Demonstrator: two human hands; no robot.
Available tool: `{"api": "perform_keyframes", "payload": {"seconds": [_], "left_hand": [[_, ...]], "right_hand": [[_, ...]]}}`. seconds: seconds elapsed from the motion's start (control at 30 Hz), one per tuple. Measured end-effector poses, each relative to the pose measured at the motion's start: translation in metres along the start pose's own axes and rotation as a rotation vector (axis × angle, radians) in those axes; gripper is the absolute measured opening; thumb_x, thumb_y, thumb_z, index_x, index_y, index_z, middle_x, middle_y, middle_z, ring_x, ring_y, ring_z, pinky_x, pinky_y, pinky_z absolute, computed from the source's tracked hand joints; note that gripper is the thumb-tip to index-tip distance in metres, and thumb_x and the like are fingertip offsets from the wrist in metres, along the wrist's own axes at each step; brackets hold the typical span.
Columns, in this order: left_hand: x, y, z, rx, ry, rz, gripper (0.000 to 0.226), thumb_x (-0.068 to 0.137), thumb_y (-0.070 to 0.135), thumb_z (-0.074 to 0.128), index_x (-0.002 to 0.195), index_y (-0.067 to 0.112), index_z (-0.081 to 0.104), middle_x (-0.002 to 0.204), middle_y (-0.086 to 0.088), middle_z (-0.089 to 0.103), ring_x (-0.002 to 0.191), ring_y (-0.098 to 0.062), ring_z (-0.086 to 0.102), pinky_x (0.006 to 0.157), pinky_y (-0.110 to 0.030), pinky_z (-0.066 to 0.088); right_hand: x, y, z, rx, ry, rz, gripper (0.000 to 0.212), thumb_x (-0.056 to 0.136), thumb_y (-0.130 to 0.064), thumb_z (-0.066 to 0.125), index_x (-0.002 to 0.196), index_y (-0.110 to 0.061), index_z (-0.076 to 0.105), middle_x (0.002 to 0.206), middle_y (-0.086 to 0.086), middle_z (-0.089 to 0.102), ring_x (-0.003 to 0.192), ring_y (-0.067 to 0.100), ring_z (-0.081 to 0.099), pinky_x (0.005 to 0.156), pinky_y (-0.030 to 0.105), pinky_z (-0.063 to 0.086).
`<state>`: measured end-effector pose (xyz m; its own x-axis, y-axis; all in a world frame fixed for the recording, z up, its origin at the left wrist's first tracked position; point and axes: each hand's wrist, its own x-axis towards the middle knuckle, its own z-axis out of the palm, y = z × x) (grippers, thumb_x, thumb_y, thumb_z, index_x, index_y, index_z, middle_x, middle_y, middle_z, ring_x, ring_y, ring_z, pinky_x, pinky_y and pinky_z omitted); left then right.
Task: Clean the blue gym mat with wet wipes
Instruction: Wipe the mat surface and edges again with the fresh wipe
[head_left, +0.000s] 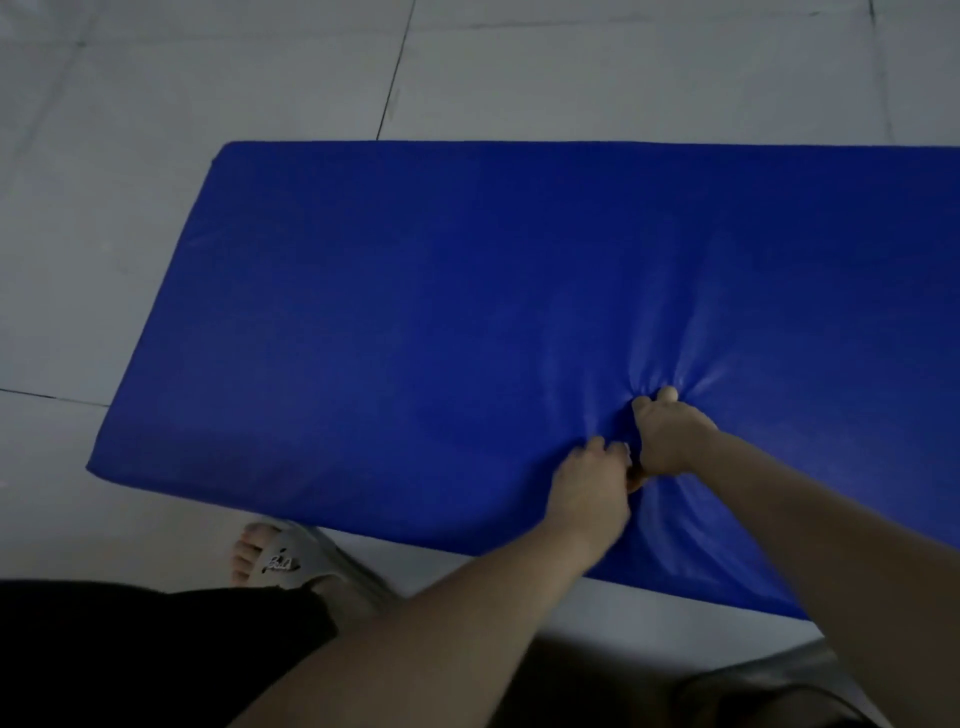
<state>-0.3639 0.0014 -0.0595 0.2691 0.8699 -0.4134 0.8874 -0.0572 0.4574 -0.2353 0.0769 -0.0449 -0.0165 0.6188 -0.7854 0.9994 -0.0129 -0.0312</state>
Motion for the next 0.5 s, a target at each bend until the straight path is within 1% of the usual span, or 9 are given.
{"api": "perform_keyframes", "payload": {"seconds": [0.03,0.07,0.17,0.23,0.37,0.43,0.5], "left_hand": [[0.002,0.003,0.005,0.030,-0.004,0.027,0.011,0.098,0.016,0.055,0.109,0.016,0.058,0.113,-0.009,0.058,0.094,-0.026,0.060,0.080,-0.038,0.052],[0.003,0.002,0.006,0.070,-0.001,0.054,0.012,0.100,0.019,0.056,0.110,0.015,0.058,0.114,-0.009,0.058,0.094,-0.026,0.060,0.081,-0.038,0.052],[0.007,-0.023,-0.006,0.214,0.026,0.113,0.017,0.103,0.025,0.050,0.111,0.014,0.060,0.112,-0.011,0.058,0.095,-0.030,0.060,0.076,-0.041,0.050],[0.007,-0.052,-0.022,0.286,0.047,0.075,0.024,0.104,0.031,0.046,0.114,0.015,0.061,0.113,-0.011,0.058,0.097,-0.032,0.060,0.075,-0.042,0.048],[-0.003,-0.129,-0.065,0.314,0.061,-0.115,0.030,0.104,0.035,0.046,0.122,0.017,0.061,0.117,-0.009,0.058,0.101,-0.032,0.060,0.080,-0.042,0.051],[-0.012,-0.162,-0.082,0.289,0.113,-0.259,0.030,0.104,0.036,0.046,0.118,0.015,0.061,0.115,-0.010,0.058,0.098,-0.033,0.061,0.079,-0.043,0.052],[-0.018,-0.177,-0.087,0.208,0.201,-0.397,0.030,0.104,0.037,0.046,0.110,0.012,0.062,0.111,-0.010,0.060,0.092,-0.031,0.061,0.076,-0.041,0.051]], "right_hand": [[0.002,0.002,-0.001,0.005,-0.012,-0.009,0.097,0.071,-0.053,0.085,0.142,-0.011,0.034,0.133,0.015,0.031,0.110,0.028,0.057,0.090,0.035,0.055],[0.004,0.002,-0.003,0.003,-0.031,-0.017,0.100,0.069,-0.052,0.086,0.143,-0.011,0.032,0.135,0.015,0.030,0.112,0.028,0.056,0.090,0.035,0.054],[0.007,0.002,-0.004,-0.019,-0.085,-0.022,0.112,0.061,-0.056,0.090,0.145,-0.013,0.029,0.140,0.014,0.027,0.118,0.029,0.053,0.091,0.035,0.053],[0.007,0.002,-0.002,-0.034,-0.077,-0.025,0.112,0.060,-0.058,0.090,0.144,-0.013,0.031,0.140,0.014,0.027,0.118,0.029,0.054,0.091,0.035,0.054],[0.007,0.004,0.000,-0.050,-0.060,-0.024,0.116,0.059,-0.061,0.089,0.146,-0.013,0.030,0.142,0.014,0.027,0.116,0.028,0.055,0.089,0.036,0.055],[0.007,0.003,0.000,-0.054,-0.058,-0.022,0.117,0.059,-0.062,0.088,0.147,-0.013,0.029,0.143,0.014,0.027,0.117,0.028,0.055,0.091,0.037,0.055],[0.006,0.002,0.000,-0.061,-0.057,-0.019,0.118,0.059,-0.062,0.088,0.148,-0.013,0.028,0.142,0.014,0.027,0.117,0.028,0.055,0.092,0.038,0.055]]}}
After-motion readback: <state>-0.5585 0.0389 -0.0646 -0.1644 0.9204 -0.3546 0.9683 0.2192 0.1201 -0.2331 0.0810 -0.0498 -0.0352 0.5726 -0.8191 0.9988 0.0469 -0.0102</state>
